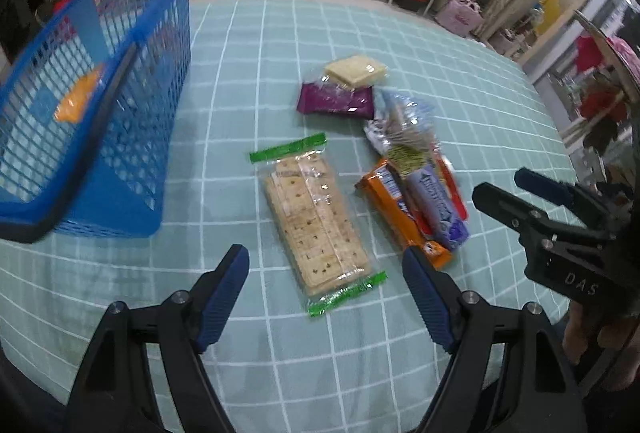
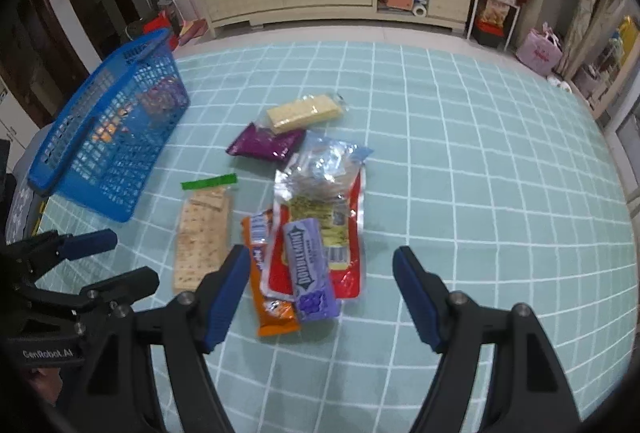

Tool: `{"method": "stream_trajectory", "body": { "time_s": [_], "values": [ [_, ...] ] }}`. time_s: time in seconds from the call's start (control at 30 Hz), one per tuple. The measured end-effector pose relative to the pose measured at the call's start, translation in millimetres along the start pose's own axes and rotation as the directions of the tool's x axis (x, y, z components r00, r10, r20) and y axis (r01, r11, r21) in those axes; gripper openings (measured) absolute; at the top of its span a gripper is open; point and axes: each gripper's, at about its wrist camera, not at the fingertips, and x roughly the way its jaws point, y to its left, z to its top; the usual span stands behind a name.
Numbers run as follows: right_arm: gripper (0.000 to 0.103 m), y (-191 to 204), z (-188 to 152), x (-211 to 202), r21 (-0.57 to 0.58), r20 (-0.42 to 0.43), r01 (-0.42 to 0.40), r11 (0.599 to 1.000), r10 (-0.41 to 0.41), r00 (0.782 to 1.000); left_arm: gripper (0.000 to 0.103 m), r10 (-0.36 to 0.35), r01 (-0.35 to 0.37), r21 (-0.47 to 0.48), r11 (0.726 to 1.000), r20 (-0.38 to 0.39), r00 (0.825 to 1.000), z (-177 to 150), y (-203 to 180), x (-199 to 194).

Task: Organize snacks
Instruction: 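Withdraw both tools from the basket toward the remaining snacks, then lower the left tool onto the clear cracker pack and grasp it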

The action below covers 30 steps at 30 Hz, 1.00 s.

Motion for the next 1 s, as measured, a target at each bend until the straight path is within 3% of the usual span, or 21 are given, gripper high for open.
{"method": "stream_trajectory", "body": {
  "time_s": [0.23, 0.53, 1.0],
  "values": [
    [0.077, -11.8, -3.8, 21.1, 0.0, 0.019, 0.01, 1.0, -0.01, 1.0, 0.077, 0.019, -0.019, -0.018, 1.0, -0.021, 1.0, 7.2, -1.0, 27.1],
    [0.077, -24.8, -6.5, 26.7, 0.025, 0.004, 0.006, 1.0, -0.006, 1.0, 0.077, 0.115, -0.115, 0.011, 0.993, -0.075, 0.991, 9.5, -8.1, 65.8],
    [0.077, -33.1, -8.5, 29.7, 0.059, -0.009, 0.017, 0.998, -0.017, 1.0, 0.076, 0.201, -0.199, 0.04, 0.979, -0.074, 0.977, 23.0, -26.1, 75.2]
  ]
}}
